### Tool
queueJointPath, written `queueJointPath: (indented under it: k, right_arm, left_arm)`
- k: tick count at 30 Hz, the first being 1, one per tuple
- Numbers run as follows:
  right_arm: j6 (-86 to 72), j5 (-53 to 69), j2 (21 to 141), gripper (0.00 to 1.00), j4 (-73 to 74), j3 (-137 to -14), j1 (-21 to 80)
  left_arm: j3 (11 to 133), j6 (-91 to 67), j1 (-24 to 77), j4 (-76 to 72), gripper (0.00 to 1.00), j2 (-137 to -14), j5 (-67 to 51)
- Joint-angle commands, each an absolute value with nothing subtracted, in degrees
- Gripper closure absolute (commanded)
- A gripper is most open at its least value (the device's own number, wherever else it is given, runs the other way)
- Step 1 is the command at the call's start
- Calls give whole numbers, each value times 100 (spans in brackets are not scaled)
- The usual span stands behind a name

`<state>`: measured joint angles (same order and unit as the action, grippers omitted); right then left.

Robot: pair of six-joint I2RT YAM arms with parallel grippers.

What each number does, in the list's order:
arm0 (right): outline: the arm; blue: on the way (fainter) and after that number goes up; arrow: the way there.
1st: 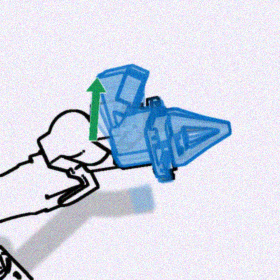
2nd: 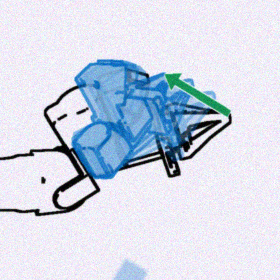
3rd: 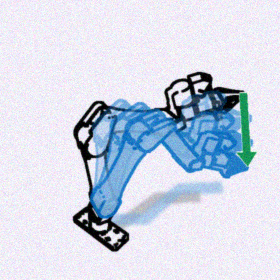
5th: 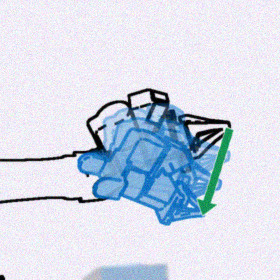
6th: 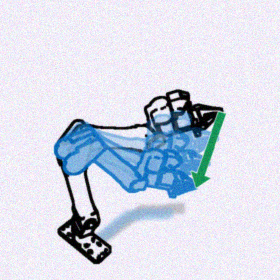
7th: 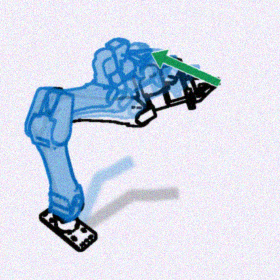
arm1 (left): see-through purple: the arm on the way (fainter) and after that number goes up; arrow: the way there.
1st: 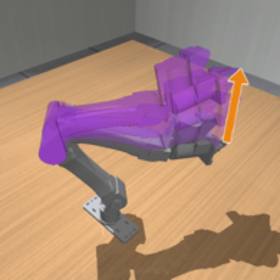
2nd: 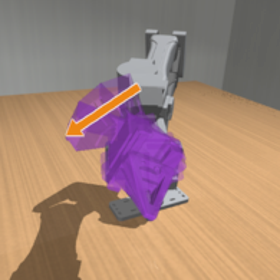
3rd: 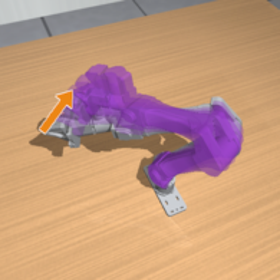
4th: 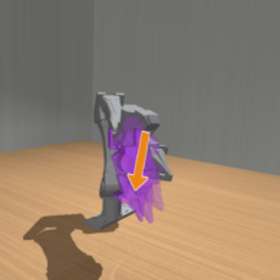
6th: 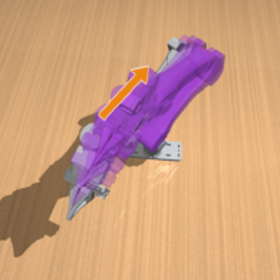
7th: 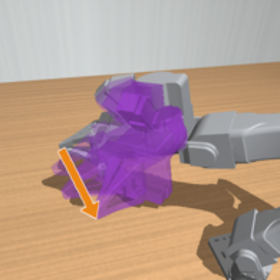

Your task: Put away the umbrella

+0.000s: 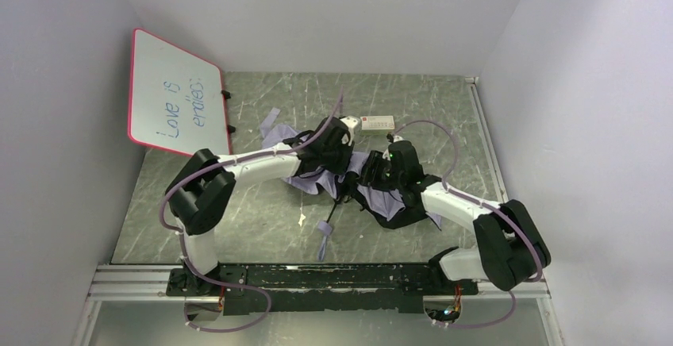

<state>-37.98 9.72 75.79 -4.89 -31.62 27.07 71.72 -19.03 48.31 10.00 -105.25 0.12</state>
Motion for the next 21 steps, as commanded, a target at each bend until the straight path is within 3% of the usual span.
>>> queueJointPath:
  k: [1, 4, 14, 17, 21]
  right_arm:
    - [-3945, 1635, 7619, 49, -1398, -3088, 2699]
    - [-3826, 1281, 7272, 43, -897, -3211, 2691]
    - [-3551, -909, 5021, 37, 1913, -3845, 2667]
    - [-3770, -1760, 4679, 38, 2377, -3951, 2667]
    - [-4006, -2812, 4916, 51, 2764, -4075, 2610]
  left_arm:
    - [7611, -1982, 5136, 669, 76, -10697, -394]
    - [7708, -1933, 5143, 904, 73, -10531, -224]
    - [7970, -1236, 4234, 1775, 46, -8666, 319]
    - [7927, -1076, 3768, 1907, 46, -8355, 537]
    - [8147, -1169, 3082, 2401, 58, -8721, 1167]
